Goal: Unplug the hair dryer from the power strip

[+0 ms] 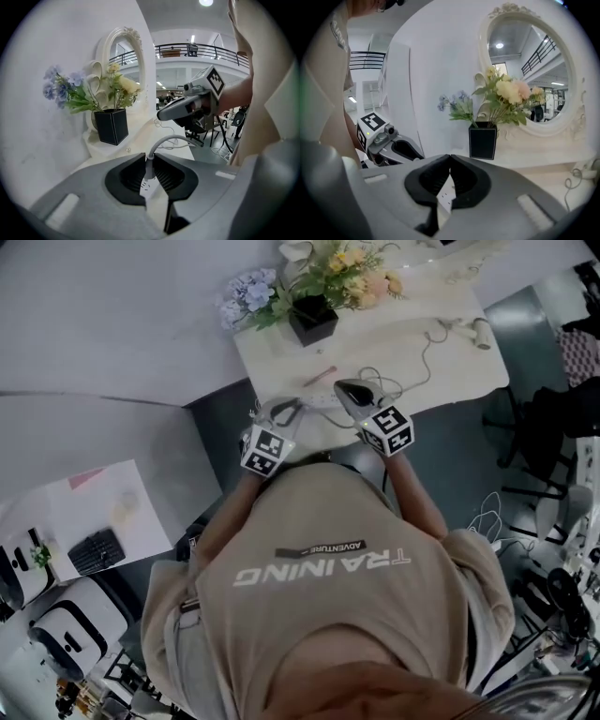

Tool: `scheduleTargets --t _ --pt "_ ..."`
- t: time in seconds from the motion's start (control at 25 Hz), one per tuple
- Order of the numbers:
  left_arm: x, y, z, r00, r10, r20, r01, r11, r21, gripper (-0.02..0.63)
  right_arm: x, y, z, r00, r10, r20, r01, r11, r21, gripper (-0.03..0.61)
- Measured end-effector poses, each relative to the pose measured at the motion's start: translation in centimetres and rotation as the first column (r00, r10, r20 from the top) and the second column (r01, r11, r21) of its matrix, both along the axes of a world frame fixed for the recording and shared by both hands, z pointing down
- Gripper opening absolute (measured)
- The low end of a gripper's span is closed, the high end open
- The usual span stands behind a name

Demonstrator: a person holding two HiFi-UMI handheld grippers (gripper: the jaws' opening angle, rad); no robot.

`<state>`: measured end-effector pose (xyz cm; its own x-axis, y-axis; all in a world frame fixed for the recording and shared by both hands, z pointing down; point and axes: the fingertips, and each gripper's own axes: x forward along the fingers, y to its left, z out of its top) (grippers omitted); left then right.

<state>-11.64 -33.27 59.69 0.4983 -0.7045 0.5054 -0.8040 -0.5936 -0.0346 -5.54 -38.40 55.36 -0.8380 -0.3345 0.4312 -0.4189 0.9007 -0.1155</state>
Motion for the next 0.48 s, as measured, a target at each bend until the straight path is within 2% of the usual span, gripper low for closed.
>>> scheduleTargets --t 0.2,0.48 --pt "0.0 -0.3 -0.4 1.000 0.024 -0.007 -0.024 1.000 0.016 0.060 0.8 -0.1 -2.4 0.998 0.043 0.045 -0.045 0.998 0.045 0.005" --pt "0.5 -0.3 -1.2 0.998 0.060 -0.001 -0.060 0.998 0.028 0.060 2.3 0.5 -3.4 0.994 0.078 0.079 -0.081 0.996 0.045 0.005"
